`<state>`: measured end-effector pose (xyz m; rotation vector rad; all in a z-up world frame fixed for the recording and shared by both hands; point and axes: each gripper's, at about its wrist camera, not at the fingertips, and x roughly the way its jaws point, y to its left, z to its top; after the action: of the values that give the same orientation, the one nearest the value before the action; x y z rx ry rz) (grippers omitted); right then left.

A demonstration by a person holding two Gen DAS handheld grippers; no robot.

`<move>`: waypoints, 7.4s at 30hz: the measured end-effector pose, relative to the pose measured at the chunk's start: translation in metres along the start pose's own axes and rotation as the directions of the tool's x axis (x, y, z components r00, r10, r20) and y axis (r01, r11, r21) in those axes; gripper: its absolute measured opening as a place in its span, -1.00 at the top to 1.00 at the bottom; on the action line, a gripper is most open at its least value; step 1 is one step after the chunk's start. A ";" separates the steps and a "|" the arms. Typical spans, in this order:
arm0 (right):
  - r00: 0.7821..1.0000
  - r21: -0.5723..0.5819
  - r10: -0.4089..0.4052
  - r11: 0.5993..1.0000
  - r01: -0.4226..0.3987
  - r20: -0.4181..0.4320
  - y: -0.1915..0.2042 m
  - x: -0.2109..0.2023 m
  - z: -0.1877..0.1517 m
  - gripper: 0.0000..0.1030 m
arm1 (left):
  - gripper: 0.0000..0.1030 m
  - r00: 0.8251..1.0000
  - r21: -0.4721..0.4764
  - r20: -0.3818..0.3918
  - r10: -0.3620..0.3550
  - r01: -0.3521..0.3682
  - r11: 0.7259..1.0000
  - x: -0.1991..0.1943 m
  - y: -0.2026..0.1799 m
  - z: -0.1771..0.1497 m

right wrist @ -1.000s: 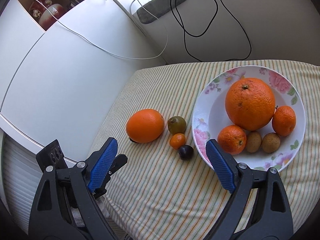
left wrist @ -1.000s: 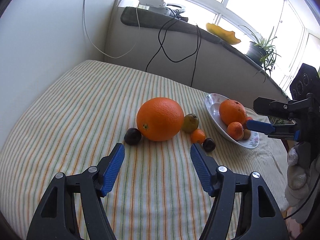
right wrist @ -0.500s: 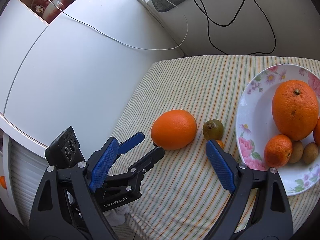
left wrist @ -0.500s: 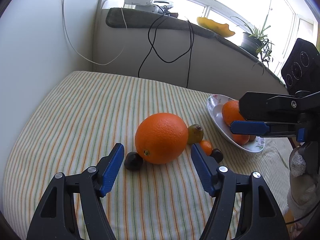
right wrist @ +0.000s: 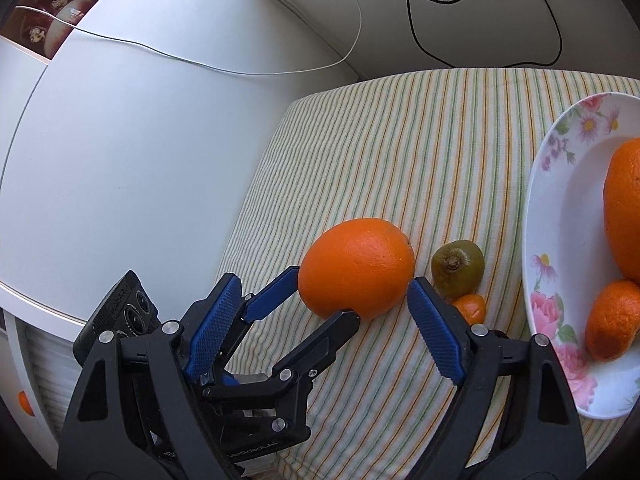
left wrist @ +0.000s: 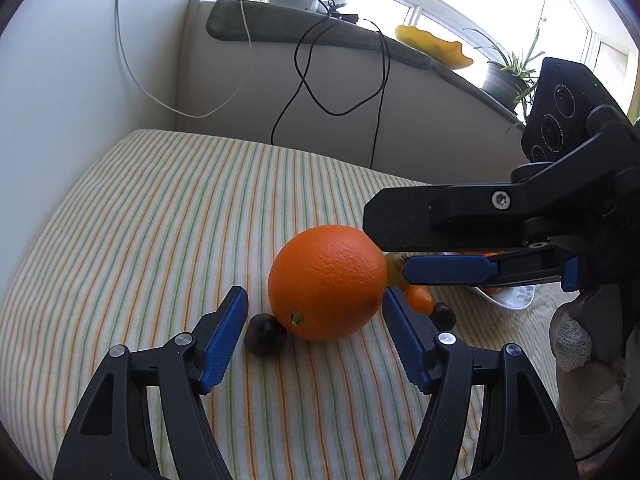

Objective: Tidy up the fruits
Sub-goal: 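Move the right tool to the large orange and close around it, then carry the large orange with the right tool onto the plate, then open the right tool to release the orange and withdraw it, then grasp a dark plum with the right tool while the left tool grasps another dark plum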

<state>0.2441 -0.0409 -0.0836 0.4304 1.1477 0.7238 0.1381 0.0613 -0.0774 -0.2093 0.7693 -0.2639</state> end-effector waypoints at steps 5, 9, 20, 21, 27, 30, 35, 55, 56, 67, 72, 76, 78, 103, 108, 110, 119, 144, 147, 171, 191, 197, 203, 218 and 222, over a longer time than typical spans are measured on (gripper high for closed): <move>1.000 0.032 -0.011 0.999 0.012 -0.016 -0.006 0.014 0.004 -0.71 | -0.35 1.000 -0.005 -0.001 -0.009 0.009 1.000 0.002 0.004 0.000; 1.000 0.047 -0.016 0.999 0.017 -0.023 -0.007 0.025 0.008 -0.70 | -0.35 1.000 -0.008 -0.001 -0.017 0.017 1.000 0.002 0.006 0.002; 0.996 0.029 -0.080 0.996 0.081 -0.043 -0.001 0.050 0.017 -0.68 | -0.35 0.999 0.019 -0.033 -0.025 0.026 0.999 0.009 -0.001 0.004; 0.994 0.029 -0.094 0.995 0.095 -0.049 -0.001 0.053 0.017 -0.63 | -0.35 0.999 0.025 -0.031 -0.022 0.022 0.999 0.009 -0.002 0.003; 0.994 0.037 -0.106 0.994 0.108 -0.037 -0.002 0.058 0.016 -0.49 | -0.33 0.999 0.026 -0.029 -0.020 0.021 0.999 0.009 -0.003 0.002; 0.994 0.029 -0.108 0.994 0.109 -0.031 -0.002 0.058 0.016 -0.48 | -0.28 1.000 0.049 -0.020 -0.005 0.006 0.999 0.008 -0.008 0.002; 0.996 0.044 -0.080 0.996 0.081 -0.031 -0.007 0.043 0.006 -0.48 | -0.28 1.000 0.058 -0.010 0.010 -0.009 0.998 0.005 -0.012 0.002; 0.997 -0.013 -0.066 0.998 0.066 0.035 0.003 -0.018 -0.004 -0.47 | -0.27 0.998 0.083 0.063 0.000 -0.005 0.997 -0.021 -0.041 0.012; 0.997 -0.013 -0.065 0.998 0.066 0.038 0.003 -0.021 -0.005 -0.47 | -0.27 0.998 0.086 0.065 -0.001 -0.005 0.996 -0.022 -0.043 0.011; 0.994 -0.023 -0.082 0.996 0.084 0.071 -0.004 -0.056 -0.008 -0.47 | -0.27 0.997 0.112 0.077 -0.030 0.021 0.993 -0.017 -0.065 0.025; 0.992 -0.020 -0.095 0.995 0.097 0.086 -0.011 -0.071 -0.008 -0.47 | -0.27 0.995 0.114 0.083 -0.048 0.039 0.993 -0.012 -0.076 0.029; 0.989 -0.016 -0.108 0.994 0.110 0.101 -0.014 -0.081 -0.006 -0.47 | -0.27 0.994 0.116 0.083 -0.065 0.056 0.992 -0.007 -0.083 0.033; 0.987 -0.015 -0.115 0.993 0.117 0.108 -0.018 -0.087 -0.006 -0.47 | -0.27 0.994 0.119 0.082 -0.073 0.063 0.991 -0.003 -0.086 0.035; 0.946 -0.156 -0.290 0.937 0.312 0.149 -0.014 -0.083 -0.002 -0.47 | -0.27 0.991 0.080 0.034 -0.132 0.128 0.988 0.031 -0.102 0.034; 0.933 -0.166 -0.328 0.922 0.351 0.151 -0.014 -0.078 -0.001 -0.47 | -0.27 0.991 0.099 0.029 -0.127 0.124 0.987 0.032 -0.105 0.034; 0.927 -0.171 -0.328 0.918 0.358 0.181 -0.012 -0.084 -0.001 -0.47 | -0.25 0.991 0.107 0.037 -0.127 0.123 0.987 0.029 -0.105 0.035; 0.922 -0.171 -0.316 0.919 0.356 0.224 -0.002 -0.098 0.005 -0.47 | -0.25 0.991 0.108 0.034 -0.128 0.124 0.986 0.025 -0.104 0.035; 0.892 -0.166 -0.319 0.908 0.385 0.320 0.006 -0.125 -0.031 -0.51 | -0.33 0.996 0.141 0.064 -0.068 0.058 0.988 -0.013 -0.096 0.024; 0.881 -0.174 -0.321 0.901 0.397 0.348 0.010 -0.130 -0.037 -0.58 | -0.33 0.996 0.148 0.064 -0.055 0.045 0.988 -0.018 -0.091 0.020; 0.890 -0.321 -0.311 0.850 0.417 0.332 0.027 -0.092 -0.115 -0.66 | -0.28 0.998 0.030 0.026 0.058 -0.059 0.998 -0.044 0.001 -0.022; 0.871 -0.318 -0.418 0.815 0.485 0.258 0.009 -0.033 -0.096 0.18 | 0.24 0.998 0.011 -0.042 0.050 -0.049 0.999 -0.014 0.030 -0.016; 0.851 -0.341 -0.452 0.782 0.522 0.267 0.011 -0.020 -0.091 0.27 | 0.27 0.997 0.020 -0.061 0.053 -0.052 0.998 -0.007 0.030 -0.013; 0.846 -0.337 -0.466 0.777 0.532 0.259 0.006 -0.016 -0.088 0.32 | 0.33 0.995 0.020 -0.080 0.052 -0.050 0.999 0.001 0.033 -0.011; 0.847 -0.335 -0.465 0.780 0.529 0.256 0.000 -0.011 -0.081 0.53 | 0.56 0.994 0.015 -0.093 0.063 -0.062 0.998 0.010 0.041 -0.005; 0.850 -0.344 -0.456 0.779 0.524 0.262 0.003 -0.011 -0.084 0.54 | 0.57 0.994 0.020 -0.086 0.067 -0.066 0.998 0.008 0.037 -0.007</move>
<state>0.1629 -0.0513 -0.1052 -0.1673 0.8650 0.4306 0.1449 0.0937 -0.0978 -0.1563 0.8583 -0.2174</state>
